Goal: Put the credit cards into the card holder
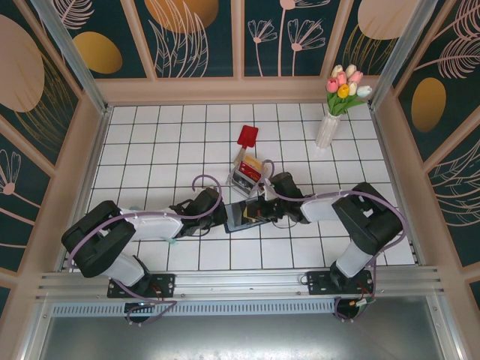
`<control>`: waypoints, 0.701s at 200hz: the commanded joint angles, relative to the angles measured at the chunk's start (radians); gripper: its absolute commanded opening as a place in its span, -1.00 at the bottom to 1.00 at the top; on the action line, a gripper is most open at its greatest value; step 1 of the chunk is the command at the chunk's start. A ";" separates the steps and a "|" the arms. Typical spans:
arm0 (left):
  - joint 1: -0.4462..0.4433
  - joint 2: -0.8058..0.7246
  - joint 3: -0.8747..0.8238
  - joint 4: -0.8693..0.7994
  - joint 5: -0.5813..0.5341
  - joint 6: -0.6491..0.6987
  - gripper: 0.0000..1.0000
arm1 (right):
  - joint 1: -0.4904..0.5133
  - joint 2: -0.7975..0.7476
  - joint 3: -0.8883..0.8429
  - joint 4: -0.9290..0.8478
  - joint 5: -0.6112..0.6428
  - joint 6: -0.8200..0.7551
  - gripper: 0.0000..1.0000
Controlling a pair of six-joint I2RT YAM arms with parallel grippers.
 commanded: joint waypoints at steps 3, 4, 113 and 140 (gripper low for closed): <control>-0.002 0.034 -0.022 -0.065 -0.003 0.020 -0.93 | 0.030 0.031 0.024 0.027 -0.016 0.002 -1.00; -0.002 0.034 -0.022 -0.065 -0.003 0.019 -0.93 | 0.030 0.031 0.024 0.027 -0.016 0.000 -1.00; -0.002 0.031 -0.024 -0.086 -0.018 0.021 -0.94 | 0.017 -0.030 0.076 -0.197 0.104 -0.106 -0.49; -0.002 0.031 -0.030 -0.080 -0.016 0.019 -0.94 | 0.012 -0.061 0.076 -0.237 0.140 -0.119 -0.42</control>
